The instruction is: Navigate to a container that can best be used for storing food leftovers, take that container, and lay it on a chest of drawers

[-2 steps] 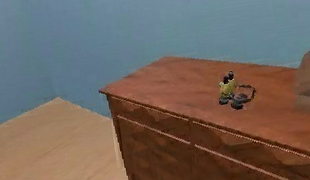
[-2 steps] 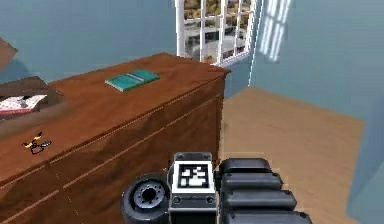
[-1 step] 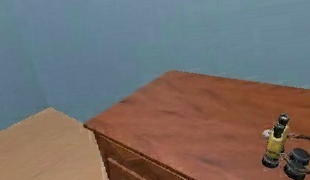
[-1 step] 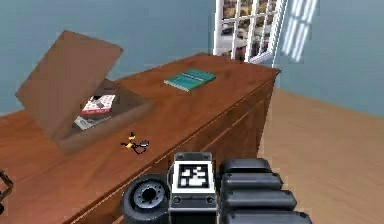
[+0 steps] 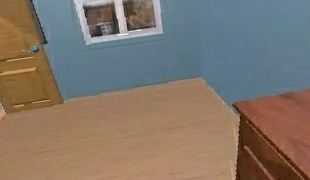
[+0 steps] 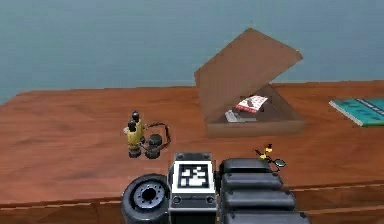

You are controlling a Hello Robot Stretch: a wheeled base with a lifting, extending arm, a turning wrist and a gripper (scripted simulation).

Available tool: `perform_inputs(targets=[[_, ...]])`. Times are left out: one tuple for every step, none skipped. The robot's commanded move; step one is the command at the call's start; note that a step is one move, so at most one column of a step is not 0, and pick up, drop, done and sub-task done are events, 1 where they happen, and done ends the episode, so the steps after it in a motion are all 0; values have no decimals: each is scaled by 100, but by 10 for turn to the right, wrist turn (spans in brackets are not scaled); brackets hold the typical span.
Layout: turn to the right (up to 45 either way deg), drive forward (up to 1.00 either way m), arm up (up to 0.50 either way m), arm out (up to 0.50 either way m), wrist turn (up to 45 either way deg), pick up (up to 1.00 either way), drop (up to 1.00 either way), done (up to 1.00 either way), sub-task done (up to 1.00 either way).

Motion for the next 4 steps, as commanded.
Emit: perform_inputs(targets=[[-300, 0, 0, 0, 0, 0, 0, 0, 0], [450, 0, 0, 0, 0, 0, 0, 0, 0], [270, 0, 0, 0, 0, 0, 0, 0, 0], [0, 0, 0, 48, 0, 0, 0, 0, 0]])
